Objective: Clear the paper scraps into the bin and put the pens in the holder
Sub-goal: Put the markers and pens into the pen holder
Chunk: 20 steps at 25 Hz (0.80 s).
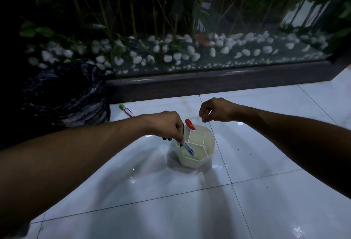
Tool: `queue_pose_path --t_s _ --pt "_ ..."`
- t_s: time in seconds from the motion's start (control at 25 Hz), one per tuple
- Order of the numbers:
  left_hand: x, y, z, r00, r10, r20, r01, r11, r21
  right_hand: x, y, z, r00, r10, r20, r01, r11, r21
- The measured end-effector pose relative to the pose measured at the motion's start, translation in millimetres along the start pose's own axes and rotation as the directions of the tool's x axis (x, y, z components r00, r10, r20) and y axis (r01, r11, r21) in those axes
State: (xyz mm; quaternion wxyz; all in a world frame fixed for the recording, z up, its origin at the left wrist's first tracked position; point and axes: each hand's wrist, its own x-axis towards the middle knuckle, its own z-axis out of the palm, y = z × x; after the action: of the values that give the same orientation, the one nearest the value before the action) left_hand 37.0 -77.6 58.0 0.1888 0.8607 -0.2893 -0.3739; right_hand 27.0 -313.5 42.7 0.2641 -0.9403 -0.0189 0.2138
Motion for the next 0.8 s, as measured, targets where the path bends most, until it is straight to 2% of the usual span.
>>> queue_pose_path --t_s 0.16,0.32,0.44,0.52,0.68,0.8 --pt "5.5 2.2 -2.8 0.999 -0.022 -0.037 0.020 0.998 -0.065 1.6 5.0 0.8 1.000 0.006 -0.009 -0.006 1.000 -0.022" --pt "5.4 -29.4 -23.3 0.971 -0.124 -0.206 0.081 0.976 -0.203 9.4 11.8 -1.3 0.998 0.016 -0.057 -0.019 0.999 -0.051" --pt "7.5 -73.8 -37.2 0.896 -0.271 -0.353 0.182 0.946 -0.267 23.0 22.0 -7.6 0.985 0.066 -0.160 -0.076 0.995 -0.057" --pt "10.2 -104.7 -45.0 0.838 -0.370 -0.400 0.247 0.912 -0.326 34.7 36.4 -13.1 0.963 0.118 -0.243 -0.130 0.991 -0.032" --pt "27.4 -161.4 -50.2 0.709 -0.567 -0.419 0.389 0.810 -0.439 64.4 78.2 -8.3 0.902 0.287 -0.322 -0.294 0.955 0.030" --pt "50.6 -189.1 -45.5 0.655 -0.638 -0.405 0.473 0.764 -0.439 86.4 105.0 2.3 0.883 0.335 -0.328 -0.382 0.920 -0.088"
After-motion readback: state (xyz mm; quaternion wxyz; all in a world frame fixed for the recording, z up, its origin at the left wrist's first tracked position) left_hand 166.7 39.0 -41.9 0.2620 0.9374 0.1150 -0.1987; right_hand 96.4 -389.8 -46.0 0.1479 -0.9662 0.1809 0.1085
